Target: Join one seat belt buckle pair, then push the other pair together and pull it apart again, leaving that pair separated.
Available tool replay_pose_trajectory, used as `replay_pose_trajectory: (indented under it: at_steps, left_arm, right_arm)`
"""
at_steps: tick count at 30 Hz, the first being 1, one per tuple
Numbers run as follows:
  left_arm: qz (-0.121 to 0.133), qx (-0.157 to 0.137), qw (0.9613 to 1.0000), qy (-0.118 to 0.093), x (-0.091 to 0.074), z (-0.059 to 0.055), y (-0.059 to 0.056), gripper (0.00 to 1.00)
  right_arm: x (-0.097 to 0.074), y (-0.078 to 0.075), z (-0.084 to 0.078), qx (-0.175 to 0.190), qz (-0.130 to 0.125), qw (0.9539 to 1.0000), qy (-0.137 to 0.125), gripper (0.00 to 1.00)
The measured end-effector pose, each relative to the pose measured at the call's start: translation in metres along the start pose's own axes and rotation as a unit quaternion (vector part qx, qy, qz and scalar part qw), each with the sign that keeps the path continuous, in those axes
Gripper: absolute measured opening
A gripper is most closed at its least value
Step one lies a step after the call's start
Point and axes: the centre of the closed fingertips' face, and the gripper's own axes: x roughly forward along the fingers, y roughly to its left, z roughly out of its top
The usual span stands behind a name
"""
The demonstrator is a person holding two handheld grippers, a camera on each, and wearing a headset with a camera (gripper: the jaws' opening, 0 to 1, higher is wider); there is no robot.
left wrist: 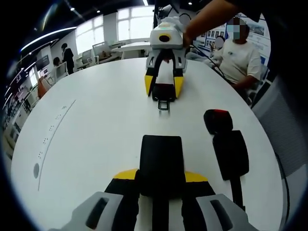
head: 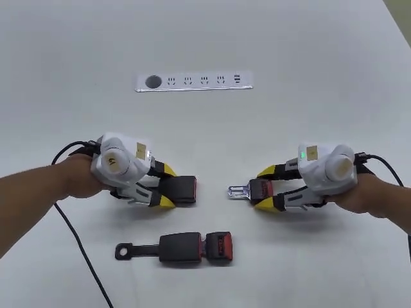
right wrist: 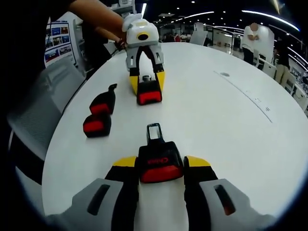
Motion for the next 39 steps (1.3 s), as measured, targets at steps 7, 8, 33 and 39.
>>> replay_pose_trajectory:
  at_steps: [7, 8, 33, 39]
  left_arm:
    - [0.000, -0.003, 1.0000, -0.001, 0.000, 0.003, -0.002, 0.34]
    - [0.000, -0.003, 1.0000, -0.001, 0.001, 0.003, -0.001, 0.34]
    - [0.003, -0.009, 0.9999, 0.007, 0.001, 0.001, 0.000, 0.34]
    - [0.003, -0.006, 0.9999, 0.012, 0.000, 0.002, -0.001, 0.34]
  right_arm:
    - [0.010, 0.001, 0.008, 0.002, 0.002, 0.9999, -0.015, 0.34]
    - [0.012, 0.001, 0.009, 0.002, 0.002, 0.9998, -0.017, 0.34]
    - [0.045, 0.008, 0.045, 0.003, 0.011, 0.9980, -0.063, 0.35]
    - [0.051, 0.009, 0.051, 0.002, 0.010, 0.9978, -0.066, 0.35]
